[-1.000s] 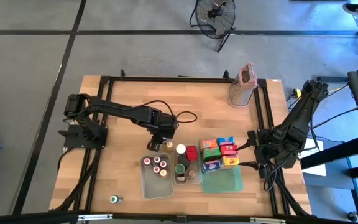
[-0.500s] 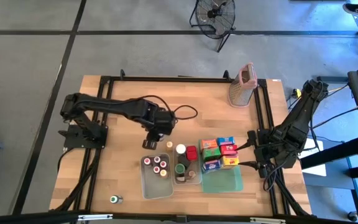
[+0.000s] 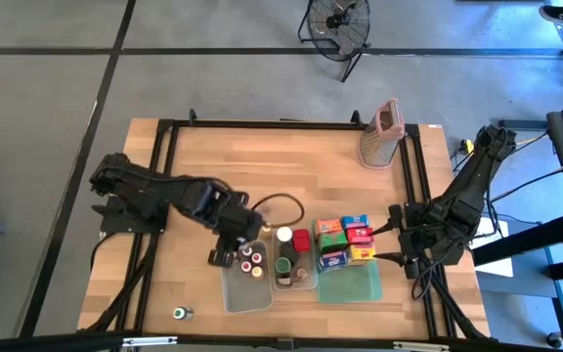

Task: Pick & Place Kitchen Items
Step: Put the blue food coloring bottle into the gray bin

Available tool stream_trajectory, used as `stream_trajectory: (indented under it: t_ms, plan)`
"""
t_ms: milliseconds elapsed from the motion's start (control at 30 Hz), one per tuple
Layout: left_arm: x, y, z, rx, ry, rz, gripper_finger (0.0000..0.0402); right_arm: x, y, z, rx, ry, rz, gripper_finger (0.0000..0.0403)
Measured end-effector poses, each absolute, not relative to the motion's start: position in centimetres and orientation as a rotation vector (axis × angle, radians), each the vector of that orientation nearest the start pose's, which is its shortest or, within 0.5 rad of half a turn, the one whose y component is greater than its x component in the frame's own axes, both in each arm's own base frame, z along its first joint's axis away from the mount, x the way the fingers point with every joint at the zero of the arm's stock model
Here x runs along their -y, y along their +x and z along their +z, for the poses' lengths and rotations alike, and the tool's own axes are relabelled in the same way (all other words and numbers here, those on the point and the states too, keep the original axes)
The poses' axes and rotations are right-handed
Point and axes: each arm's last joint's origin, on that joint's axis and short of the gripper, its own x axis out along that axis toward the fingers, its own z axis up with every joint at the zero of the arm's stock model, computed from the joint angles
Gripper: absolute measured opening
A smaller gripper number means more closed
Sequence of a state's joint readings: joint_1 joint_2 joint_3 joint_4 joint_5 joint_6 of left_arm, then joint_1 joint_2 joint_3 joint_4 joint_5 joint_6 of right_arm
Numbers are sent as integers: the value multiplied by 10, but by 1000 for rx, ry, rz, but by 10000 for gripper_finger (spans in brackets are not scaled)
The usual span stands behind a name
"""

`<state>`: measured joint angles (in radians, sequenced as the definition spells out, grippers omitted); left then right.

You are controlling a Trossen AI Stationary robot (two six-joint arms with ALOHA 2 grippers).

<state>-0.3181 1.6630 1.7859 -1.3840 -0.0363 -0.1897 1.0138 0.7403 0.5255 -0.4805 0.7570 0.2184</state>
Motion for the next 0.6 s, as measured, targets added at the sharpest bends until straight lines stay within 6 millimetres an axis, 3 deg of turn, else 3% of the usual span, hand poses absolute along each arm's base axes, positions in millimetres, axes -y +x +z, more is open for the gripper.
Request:
stream_trajectory:
  t_ms: [300,600]
  plan:
    - [154,283,368,-1142,54,-208,162,-116,96,236,-419,-305,204,275]
    - [195,280,346,-1180,75,-191,161,-119,98,241,-370,-271,208,275]
